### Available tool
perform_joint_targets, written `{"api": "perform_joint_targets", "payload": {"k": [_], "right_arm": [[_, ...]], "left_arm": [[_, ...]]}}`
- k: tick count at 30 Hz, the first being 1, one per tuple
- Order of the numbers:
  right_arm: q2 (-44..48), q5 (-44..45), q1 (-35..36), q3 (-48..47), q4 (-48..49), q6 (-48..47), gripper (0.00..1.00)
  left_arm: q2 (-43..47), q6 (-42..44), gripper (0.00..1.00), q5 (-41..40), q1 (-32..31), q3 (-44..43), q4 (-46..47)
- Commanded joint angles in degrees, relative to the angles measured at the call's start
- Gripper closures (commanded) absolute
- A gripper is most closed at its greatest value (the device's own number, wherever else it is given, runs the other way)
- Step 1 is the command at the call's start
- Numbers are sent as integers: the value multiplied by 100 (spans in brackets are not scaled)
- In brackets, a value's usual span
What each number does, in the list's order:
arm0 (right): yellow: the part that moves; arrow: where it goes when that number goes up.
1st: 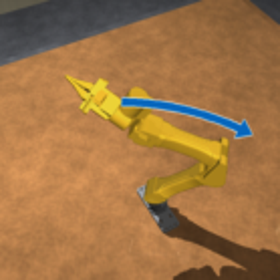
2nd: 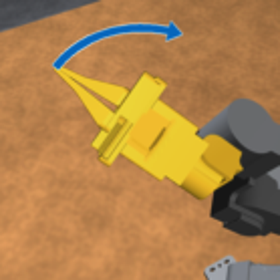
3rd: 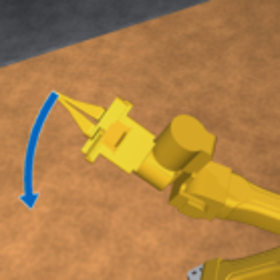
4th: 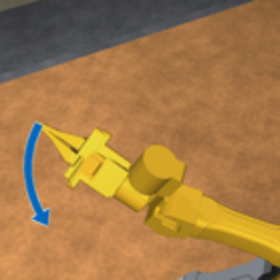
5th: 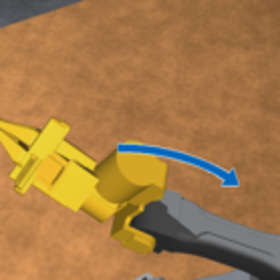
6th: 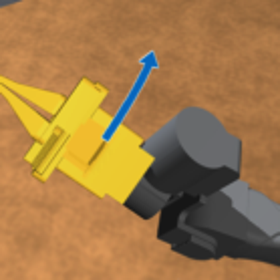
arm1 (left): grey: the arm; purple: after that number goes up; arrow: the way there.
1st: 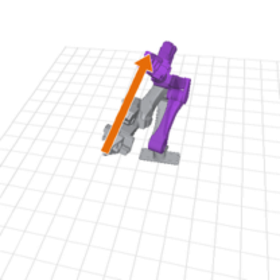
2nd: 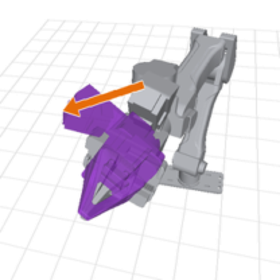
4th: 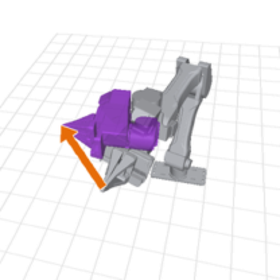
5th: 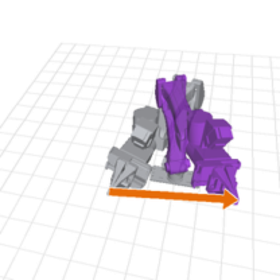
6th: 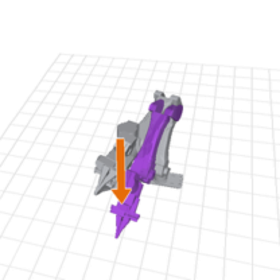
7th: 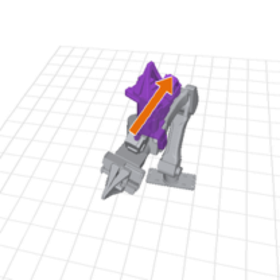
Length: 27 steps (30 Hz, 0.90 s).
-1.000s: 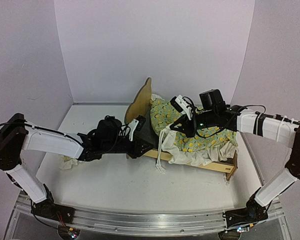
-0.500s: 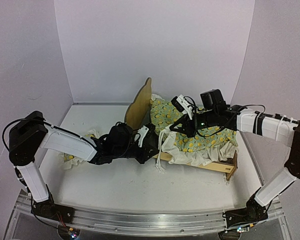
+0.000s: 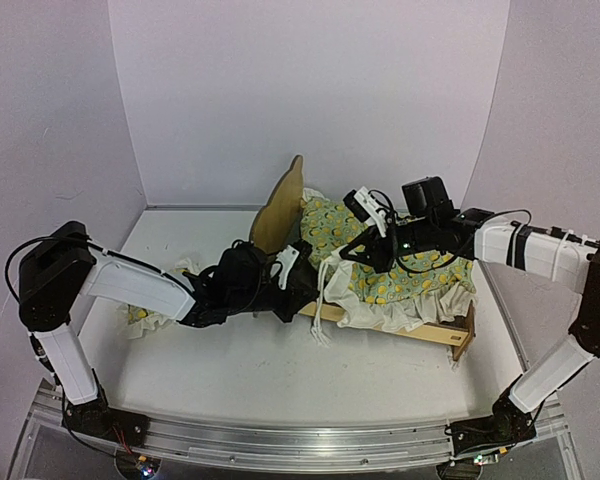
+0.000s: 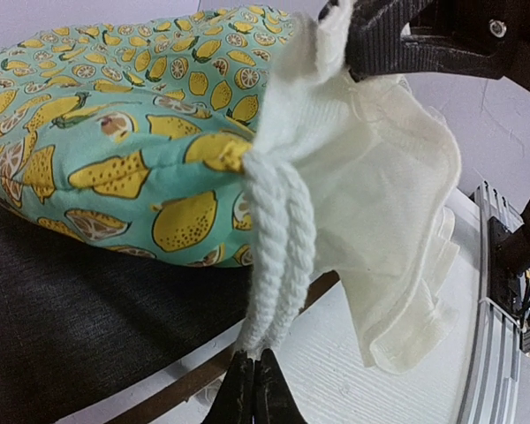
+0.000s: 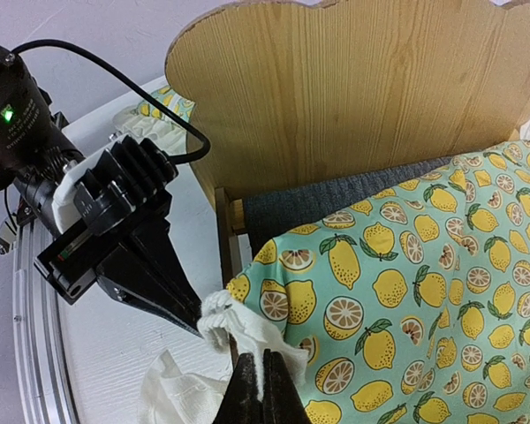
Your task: Set up the pet bed
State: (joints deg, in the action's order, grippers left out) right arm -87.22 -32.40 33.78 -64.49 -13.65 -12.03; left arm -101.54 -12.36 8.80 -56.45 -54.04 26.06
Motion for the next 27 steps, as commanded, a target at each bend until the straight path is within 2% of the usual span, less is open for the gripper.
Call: {"api": "perform_joint_targets", "payload": {"k": [1, 7, 14, 19, 22, 24, 27], "right_arm": [[49, -155, -25, -310, 91, 61, 100], [56, -234, -22, -323, 91, 90, 100], [115, -163, -29, -310, 73, 70, 100], [126, -173, -29, -310, 73, 69, 100], [126, -213, -29, -315, 73, 78, 100], [138, -206, -38, -319, 73, 94, 100], [205, -166, -53, -297, 73, 96, 100]], "left_arm": [[-128, 69, 98, -135, 6, -407, 343], [-266, 85, 100, -214, 10, -618, 342], [-295, 38, 81, 370, 11, -654, 355], [-387, -11, 74, 545, 11, -718, 355], [-535, -3, 77, 647, 6, -886, 351], [-585, -10, 86, 534, 11, -954, 349], [-449, 42, 94, 372, 11, -845, 348]]}}
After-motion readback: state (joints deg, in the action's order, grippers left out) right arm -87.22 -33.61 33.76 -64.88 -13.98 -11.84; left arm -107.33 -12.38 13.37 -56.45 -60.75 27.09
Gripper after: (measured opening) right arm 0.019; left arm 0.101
